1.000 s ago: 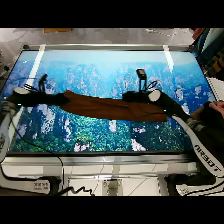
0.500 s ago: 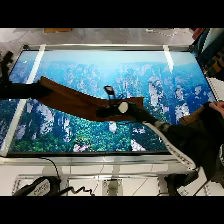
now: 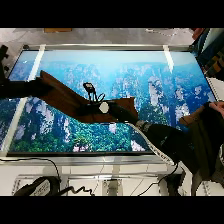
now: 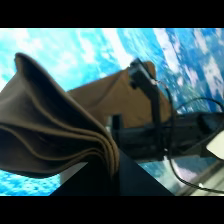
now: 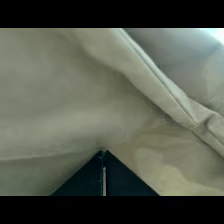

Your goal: Fold the clothes and pants, and hang the long-sleeved shirts on hangers.

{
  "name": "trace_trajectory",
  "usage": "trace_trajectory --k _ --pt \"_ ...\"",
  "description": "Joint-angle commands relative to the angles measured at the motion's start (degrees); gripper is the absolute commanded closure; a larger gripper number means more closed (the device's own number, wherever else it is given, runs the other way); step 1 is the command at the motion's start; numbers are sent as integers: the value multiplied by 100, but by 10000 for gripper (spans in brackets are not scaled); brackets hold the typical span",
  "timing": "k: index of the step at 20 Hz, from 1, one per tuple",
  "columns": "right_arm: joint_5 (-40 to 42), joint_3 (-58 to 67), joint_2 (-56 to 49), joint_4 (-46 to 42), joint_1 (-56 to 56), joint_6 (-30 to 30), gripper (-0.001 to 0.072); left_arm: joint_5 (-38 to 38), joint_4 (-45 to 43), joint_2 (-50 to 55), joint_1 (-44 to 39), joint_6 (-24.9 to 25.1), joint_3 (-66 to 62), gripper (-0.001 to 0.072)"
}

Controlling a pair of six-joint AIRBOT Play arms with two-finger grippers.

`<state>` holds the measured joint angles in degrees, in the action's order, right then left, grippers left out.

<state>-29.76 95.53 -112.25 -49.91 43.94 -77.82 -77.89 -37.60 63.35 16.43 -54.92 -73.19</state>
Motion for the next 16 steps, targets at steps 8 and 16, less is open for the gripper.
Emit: trace_trajectory --k 8,16 --pt "-2959 144 846 -2275 -2492 -105 698 2247 708 1550 -2868 4 4 697" --pt "-3954 142 1499 -2291 -4507 -87 697 5473 2011 3086 -5608 -11 2 -13"
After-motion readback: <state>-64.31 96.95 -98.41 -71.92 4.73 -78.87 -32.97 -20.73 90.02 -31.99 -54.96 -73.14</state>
